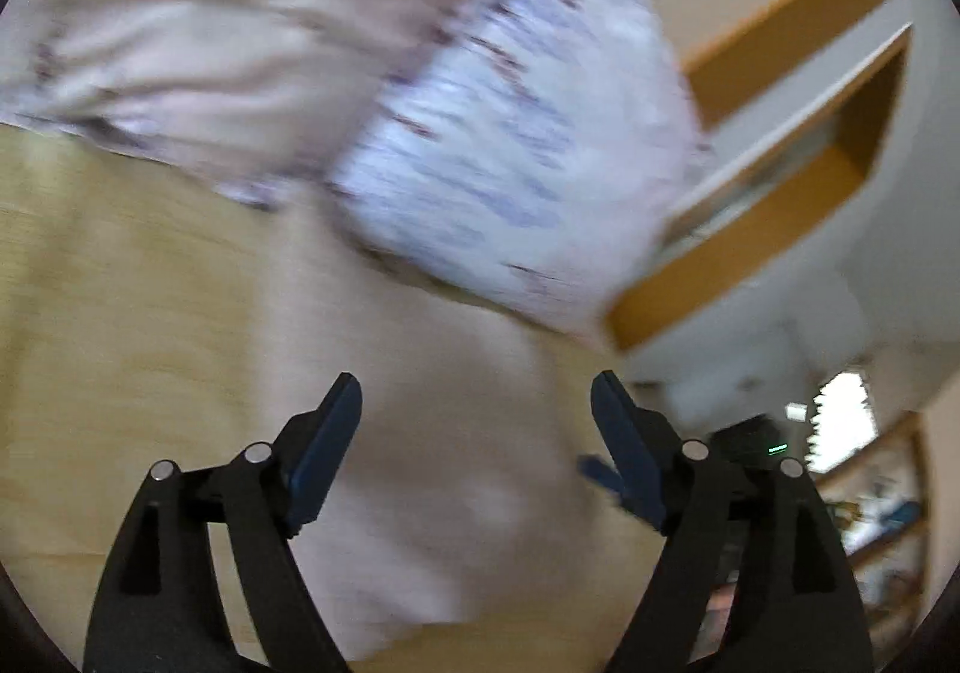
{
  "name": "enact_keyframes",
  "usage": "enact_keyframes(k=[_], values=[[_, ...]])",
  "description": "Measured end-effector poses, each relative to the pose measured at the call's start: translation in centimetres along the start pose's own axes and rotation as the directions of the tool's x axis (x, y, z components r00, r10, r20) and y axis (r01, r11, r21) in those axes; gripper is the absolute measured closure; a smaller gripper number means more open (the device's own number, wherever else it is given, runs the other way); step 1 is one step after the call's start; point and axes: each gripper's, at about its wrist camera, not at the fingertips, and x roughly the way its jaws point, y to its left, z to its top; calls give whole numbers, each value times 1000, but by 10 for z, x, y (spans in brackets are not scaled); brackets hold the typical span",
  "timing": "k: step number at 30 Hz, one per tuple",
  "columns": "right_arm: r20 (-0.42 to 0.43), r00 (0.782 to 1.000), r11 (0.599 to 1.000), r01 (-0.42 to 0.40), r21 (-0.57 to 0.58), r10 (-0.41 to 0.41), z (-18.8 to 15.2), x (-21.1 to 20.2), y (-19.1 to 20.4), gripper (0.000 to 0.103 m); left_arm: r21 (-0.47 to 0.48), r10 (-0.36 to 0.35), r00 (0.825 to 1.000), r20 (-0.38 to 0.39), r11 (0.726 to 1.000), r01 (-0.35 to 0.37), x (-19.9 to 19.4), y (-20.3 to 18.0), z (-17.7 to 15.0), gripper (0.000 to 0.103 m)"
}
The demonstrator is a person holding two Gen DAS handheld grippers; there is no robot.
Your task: Fold small clothes
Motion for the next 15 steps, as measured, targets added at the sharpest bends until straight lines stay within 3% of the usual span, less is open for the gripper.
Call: enact_keyframes(k=[2,5,8,11,15], values=[[-33,999,1000,20,-2,-20,3,12,2,30,-3,82,997,-6,997,-82,2,12,-4,25],[-88,995,999,49,-7,-49,4,29,3,31,-43,115,992,-52,992,-117,10,33,-13,25],[-147,987,997,60,-43,-66,1,45,8,43,-73,100,991,-94,992,-107,23,44,-17,25],[-161,985,996,44,-72,-55,1,52,13,47,-95,54,989,-136,993,-67,32,48,-20,25],[-152,988,1000,8,-5,-9,11,65,4,54,-101,22,987,-161,994,-39,42,48,-26,25]])
